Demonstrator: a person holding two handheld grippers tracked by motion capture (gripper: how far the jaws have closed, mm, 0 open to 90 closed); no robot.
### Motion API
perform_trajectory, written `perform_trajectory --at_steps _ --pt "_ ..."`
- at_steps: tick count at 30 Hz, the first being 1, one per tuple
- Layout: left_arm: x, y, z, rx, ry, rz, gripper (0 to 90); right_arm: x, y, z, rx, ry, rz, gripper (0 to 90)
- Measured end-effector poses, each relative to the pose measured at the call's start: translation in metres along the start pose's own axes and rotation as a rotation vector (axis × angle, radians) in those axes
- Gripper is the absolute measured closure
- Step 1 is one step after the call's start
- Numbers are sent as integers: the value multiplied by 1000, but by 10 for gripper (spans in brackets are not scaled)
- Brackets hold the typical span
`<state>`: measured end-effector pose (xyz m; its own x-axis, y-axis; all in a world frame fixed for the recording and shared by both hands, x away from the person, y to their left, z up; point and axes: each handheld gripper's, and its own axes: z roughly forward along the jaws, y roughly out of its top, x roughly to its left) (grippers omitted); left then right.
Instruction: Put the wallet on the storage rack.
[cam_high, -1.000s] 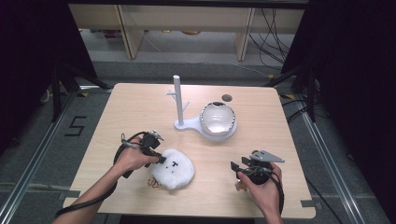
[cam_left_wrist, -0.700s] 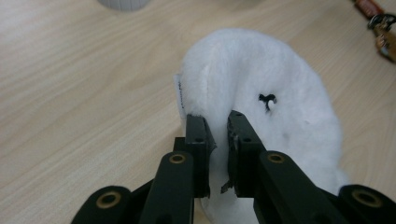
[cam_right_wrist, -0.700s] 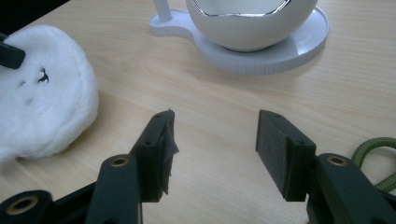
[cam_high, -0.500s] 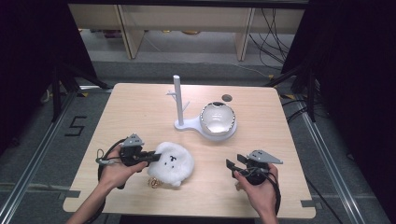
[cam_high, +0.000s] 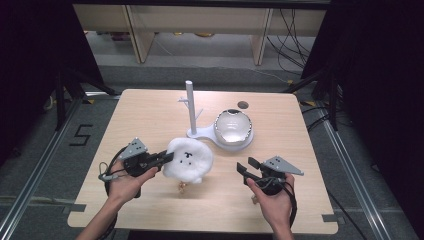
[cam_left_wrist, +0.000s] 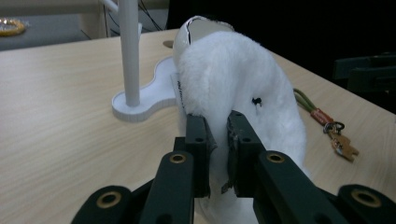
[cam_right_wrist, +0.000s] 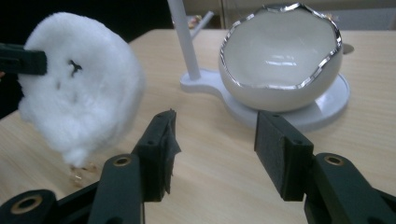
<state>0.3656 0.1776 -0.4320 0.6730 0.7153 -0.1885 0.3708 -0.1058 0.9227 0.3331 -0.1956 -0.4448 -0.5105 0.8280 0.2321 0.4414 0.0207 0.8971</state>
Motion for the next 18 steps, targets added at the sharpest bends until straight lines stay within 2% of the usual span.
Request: perform_trajectory --at_steps 1,3,5,6,8,9,12,16,18 --pt "-1 2 1 -18 -6 4 803 2 1 1 -8 6 12 493" --pt "-7 7 0 -38 2 14 803 7 8 6 -33 29 -14 493" --pt "-9 9 1 -46 -1 15 803 9 10 7 -31 28 -19 493" --pt "-10 10 2 -52 -3 18 804 14 12 8 -31 31 5 493" --pt "-14 14 4 -56 -8 27 804 18 16 15 -46 52 -33 492" --pt "-16 15 5 -59 -12 28 804 21 18 16 -37 45 -29 491" --pt "-20 18 6 -64 -17 41 805 28 21 22 -43 78 -12 483" --pt "-24 20 7 -85 -31 52 805 32 24 26 -46 93 -22 475" --pt "-28 22 6 -84 -29 61 805 32 27 30 -59 97 -51 473"
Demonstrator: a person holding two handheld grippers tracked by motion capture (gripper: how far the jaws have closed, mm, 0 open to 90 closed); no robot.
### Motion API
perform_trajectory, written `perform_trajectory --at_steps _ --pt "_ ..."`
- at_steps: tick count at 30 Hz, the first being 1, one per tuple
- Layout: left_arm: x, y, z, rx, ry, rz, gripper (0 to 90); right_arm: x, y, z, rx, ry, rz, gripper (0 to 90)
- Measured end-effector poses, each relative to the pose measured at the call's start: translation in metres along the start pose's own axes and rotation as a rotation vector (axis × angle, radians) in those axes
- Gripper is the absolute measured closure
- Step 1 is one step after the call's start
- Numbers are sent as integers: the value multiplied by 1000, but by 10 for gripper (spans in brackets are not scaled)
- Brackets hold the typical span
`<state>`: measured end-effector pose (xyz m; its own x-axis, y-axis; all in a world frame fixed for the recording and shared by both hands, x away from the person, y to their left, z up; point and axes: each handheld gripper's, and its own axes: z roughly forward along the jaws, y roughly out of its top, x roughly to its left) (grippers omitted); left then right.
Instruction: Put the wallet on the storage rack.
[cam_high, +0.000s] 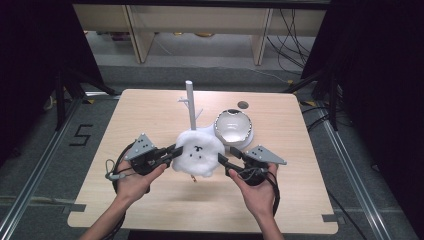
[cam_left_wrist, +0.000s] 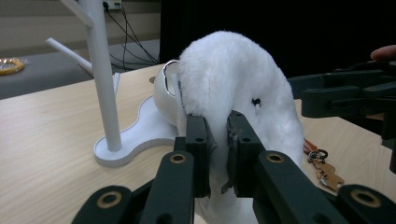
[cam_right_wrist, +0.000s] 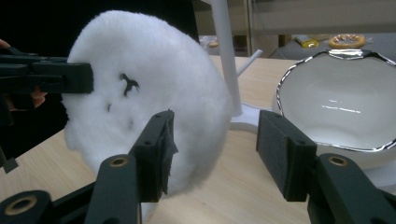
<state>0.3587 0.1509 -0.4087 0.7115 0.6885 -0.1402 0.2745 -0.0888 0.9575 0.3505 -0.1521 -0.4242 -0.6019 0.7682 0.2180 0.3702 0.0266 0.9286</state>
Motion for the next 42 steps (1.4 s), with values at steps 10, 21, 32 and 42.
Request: perform_trajectory --at_steps 10,21,32,42 --pt "-8 4 -1 -36 -15 12 805 -1 5 5 -5 30 48 452" --pt "-11 6 -1 -54 -16 21 804 0 5 8 -4 49 26 592" --pt "-13 5 1 -85 -17 65 763 4 10 -1 -62 -6 -88 780" --pt "-7 5 -1 -124 38 110 484 3 21 -10 -103 -20 -148 793"
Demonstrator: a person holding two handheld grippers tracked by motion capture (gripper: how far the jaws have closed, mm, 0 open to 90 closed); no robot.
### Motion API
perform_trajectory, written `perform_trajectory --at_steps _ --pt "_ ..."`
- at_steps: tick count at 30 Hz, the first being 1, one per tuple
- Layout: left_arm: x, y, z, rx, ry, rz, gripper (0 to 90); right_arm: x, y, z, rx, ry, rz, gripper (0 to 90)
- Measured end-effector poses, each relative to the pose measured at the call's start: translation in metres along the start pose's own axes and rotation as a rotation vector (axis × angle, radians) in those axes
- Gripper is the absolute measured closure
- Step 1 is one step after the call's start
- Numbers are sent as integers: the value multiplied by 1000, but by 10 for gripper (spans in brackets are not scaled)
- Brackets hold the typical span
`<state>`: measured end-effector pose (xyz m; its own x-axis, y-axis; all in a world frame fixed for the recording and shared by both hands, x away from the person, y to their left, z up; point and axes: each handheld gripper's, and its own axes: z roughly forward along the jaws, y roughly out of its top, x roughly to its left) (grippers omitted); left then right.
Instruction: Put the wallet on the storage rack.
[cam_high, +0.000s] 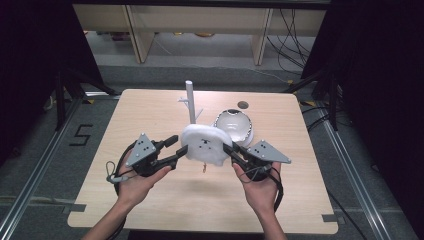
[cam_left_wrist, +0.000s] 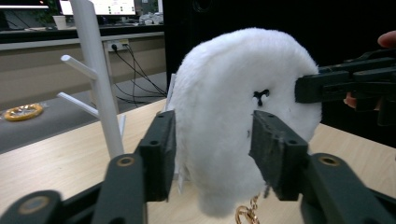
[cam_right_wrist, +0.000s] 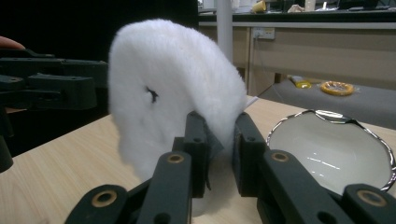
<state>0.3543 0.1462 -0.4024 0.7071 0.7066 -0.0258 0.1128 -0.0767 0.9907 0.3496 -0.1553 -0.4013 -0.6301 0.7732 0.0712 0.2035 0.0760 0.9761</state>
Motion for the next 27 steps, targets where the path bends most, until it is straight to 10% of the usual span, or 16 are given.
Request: perform_trajectory --at_steps 27 --pt "13 -12 -37 -66 95 18 375 -6 10 -3 -41 -65 -30 792"
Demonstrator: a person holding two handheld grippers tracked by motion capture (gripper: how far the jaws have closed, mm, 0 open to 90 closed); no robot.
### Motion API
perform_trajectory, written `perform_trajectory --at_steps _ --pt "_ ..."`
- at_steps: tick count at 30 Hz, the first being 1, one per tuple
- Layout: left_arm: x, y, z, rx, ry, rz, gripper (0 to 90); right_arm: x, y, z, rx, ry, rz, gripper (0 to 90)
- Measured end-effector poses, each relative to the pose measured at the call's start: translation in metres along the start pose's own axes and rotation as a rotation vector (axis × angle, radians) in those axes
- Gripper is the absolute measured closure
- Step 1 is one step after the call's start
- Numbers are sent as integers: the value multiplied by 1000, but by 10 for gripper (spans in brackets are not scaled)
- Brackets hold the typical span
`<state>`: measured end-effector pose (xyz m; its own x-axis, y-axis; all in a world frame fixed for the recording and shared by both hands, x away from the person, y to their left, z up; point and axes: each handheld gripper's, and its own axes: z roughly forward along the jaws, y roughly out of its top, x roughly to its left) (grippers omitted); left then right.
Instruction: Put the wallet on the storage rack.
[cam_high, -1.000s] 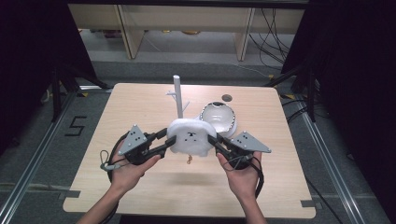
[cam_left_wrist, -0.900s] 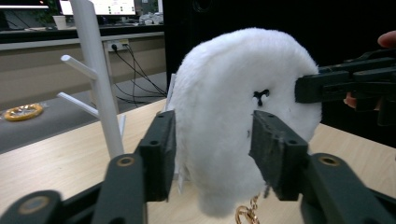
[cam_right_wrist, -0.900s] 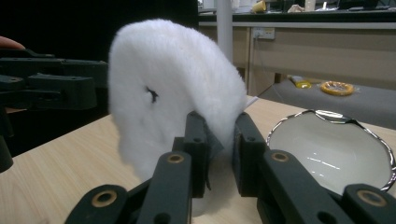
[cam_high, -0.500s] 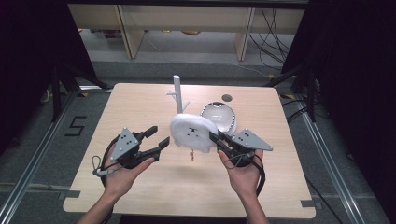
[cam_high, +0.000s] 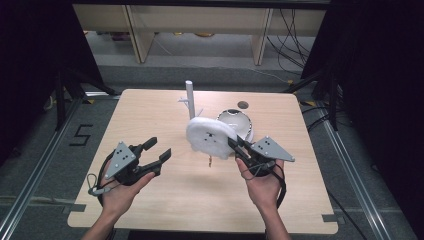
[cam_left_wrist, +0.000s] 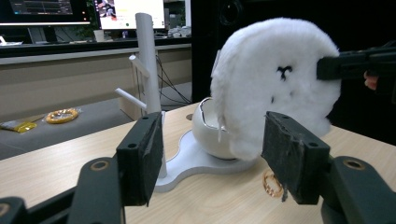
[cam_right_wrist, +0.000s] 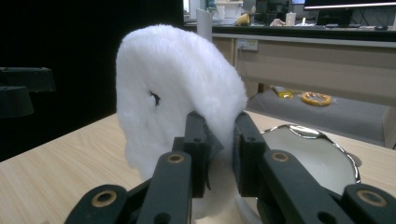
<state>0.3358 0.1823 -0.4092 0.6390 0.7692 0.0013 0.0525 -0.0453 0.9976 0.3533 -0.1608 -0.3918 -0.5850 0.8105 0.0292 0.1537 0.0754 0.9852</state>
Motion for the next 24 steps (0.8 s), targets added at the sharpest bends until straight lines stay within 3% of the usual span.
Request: perform_trajectory --at_steps 2,7,12,18,24 --pt "1 -3 -2 1 7 -1 372 1 1 0 6 16 16 792" --pt "6 -15 -10 11 34 -16 362 -2 4 -3 1 0 10 792" --pt "10 -39 -17 48 66 -43 354 -4 6 -4 -4 -13 10 789" --pt "16 -59 -21 69 90 -39 343 -6 8 -6 -15 -34 -3 786" --pt "23 -78 -26 92 117 -58 341 -8 10 -7 -16 -40 21 786"
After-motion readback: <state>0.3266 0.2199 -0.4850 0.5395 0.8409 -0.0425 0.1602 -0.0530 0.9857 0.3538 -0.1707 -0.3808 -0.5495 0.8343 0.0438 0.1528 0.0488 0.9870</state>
